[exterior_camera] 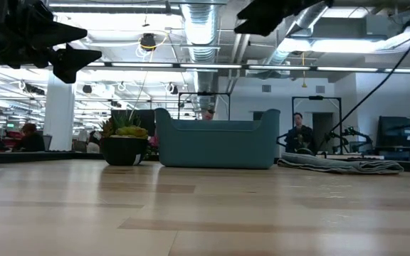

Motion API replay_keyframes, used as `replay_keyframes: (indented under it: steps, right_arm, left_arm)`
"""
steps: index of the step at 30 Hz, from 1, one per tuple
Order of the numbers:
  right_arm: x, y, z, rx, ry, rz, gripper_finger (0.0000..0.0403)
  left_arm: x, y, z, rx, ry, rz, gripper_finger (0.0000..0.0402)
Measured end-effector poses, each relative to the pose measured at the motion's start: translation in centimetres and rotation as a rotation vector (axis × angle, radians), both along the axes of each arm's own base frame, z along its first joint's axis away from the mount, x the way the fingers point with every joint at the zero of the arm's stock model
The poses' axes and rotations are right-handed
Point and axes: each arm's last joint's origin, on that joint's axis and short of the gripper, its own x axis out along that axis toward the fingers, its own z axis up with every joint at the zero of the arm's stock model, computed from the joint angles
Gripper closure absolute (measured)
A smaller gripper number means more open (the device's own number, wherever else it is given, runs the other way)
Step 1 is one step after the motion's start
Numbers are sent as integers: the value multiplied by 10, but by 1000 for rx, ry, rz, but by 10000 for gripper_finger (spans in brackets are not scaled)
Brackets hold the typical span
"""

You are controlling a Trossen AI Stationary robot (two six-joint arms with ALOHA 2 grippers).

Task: Pick and placing Produce into tupperware
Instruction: Return to Home Position

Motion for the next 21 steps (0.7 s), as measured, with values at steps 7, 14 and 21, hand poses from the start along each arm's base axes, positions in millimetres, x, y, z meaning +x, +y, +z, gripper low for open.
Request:
replay_keyframes:
  steps: [7,14,21]
  right_arm:
    - [-38,12,-17,59,-196,-20,37]
    - [-77,32,-30,83,-324,-63,37]
    - [-106,50,-40,59,-438,-136,37]
  left_arm:
    - [0,0,0,-8,-3,-9,113]
    - [0,0,1,-15,-7,-9,113]
    - [0,0,1,-17,-14,2,113]
